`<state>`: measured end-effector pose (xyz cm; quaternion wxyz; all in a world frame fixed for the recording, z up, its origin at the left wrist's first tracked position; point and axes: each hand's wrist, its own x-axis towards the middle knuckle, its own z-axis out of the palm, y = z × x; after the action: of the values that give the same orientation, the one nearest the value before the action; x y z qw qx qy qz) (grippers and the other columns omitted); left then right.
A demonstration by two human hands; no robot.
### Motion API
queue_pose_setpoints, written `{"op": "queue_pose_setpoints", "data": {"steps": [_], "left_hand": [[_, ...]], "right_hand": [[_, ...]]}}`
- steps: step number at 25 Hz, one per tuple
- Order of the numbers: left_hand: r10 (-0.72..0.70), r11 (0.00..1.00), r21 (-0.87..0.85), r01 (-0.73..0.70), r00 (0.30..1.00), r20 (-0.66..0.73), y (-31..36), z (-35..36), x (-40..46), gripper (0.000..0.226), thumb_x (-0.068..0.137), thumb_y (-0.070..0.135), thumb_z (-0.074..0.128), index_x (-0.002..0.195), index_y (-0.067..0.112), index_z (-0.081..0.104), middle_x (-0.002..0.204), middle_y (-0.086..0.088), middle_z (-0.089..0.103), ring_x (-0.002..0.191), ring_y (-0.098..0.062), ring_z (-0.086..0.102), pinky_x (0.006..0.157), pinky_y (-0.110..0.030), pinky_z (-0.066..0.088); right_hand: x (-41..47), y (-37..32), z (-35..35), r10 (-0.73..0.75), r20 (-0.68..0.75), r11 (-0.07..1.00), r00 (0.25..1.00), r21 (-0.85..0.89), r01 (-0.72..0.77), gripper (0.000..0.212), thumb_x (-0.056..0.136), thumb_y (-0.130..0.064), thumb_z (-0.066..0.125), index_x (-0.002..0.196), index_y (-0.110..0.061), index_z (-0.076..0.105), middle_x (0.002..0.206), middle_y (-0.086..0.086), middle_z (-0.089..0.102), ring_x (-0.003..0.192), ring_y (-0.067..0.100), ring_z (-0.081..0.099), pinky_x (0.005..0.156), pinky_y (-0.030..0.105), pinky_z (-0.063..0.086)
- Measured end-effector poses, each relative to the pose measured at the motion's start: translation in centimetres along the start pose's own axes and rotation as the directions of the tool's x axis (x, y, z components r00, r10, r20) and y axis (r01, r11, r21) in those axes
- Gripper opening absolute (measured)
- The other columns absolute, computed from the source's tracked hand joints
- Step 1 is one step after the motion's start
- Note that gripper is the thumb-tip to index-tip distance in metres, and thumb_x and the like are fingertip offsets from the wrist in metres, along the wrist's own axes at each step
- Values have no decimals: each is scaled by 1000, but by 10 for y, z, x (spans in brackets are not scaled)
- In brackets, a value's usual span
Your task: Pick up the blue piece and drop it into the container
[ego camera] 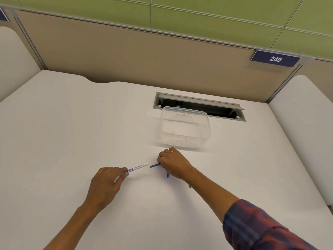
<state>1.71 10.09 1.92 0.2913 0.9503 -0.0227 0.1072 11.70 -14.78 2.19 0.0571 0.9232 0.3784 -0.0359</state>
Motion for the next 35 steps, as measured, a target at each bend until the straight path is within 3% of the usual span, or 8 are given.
{"op": "queue_pose_setpoints", "data": {"steps": [3,6,10,18,22,24,31,35], "left_hand": [[11,1000,-4,-11,1000,-4,3,2,2,13,81,17,74,93,18,75,83,7,74,71,-13,50,62,-26,38],[19,1000,-2,-19,1000,1,6,3,4,13,81,18,74,94,19,75,83,8,74,72,-15,53,63,-26,39],[90,996,16,-90,996,-16,13,4,7,10,84,22,71,93,19,75,80,8,73,70,-21,60,62,-24,39],[128,992,8,-128,991,-37,25,6,12,28,84,39,56,91,20,75,79,11,73,70,-21,61,62,-25,42],[129,992,10,-129,991,-22,25,8,11,32,85,42,52,92,21,74,80,11,73,71,-21,62,63,-26,43],[131,991,15,-131,991,-22,26,8,10,34,85,43,50,92,21,74,80,12,73,71,-21,61,63,-25,43],[110,994,16,-109,994,-21,35,6,6,21,85,34,61,95,20,74,83,10,73,74,-22,61,64,-26,42],[161,987,26,-160,986,-43,45,4,2,42,86,46,43,94,18,74,80,9,73,70,-21,60,64,-26,44]], "right_hand": [[-4,3,1,36,-58,999,998,25,-35,17,94,-1,48,101,-10,61,98,8,66,90,30,59,89,35,39],[-9,12,-14,117,-195,986,974,141,-91,15,99,-11,49,99,-9,64,94,9,69,84,32,62,86,38,41],[-14,48,-45,299,-435,945,849,256,-201,10,92,-14,63,95,-13,73,91,6,76,80,31,68,79,38,46],[-1,112,-77,490,-370,850,789,401,-340,12,89,-16,69,96,-13,78,97,5,78,84,29,71,77,34,50],[3,122,-75,573,-290,786,767,458,-415,27,91,-32,67,113,-18,73,115,1,75,103,25,68,90,36,48],[-2,120,-71,606,-295,757,739,498,-422,30,92,-37,65,116,-20,72,114,-1,75,106,22,67,91,34,48],[-58,68,-28,789,-357,573,500,721,-390,19,92,-21,66,109,-17,72,103,0,76,90,21,70,86,33,50],[-93,25,5,838,-183,454,515,757,-470,13,88,-26,70,100,-22,71,85,-6,71,78,19,68,78,35,53]]}}
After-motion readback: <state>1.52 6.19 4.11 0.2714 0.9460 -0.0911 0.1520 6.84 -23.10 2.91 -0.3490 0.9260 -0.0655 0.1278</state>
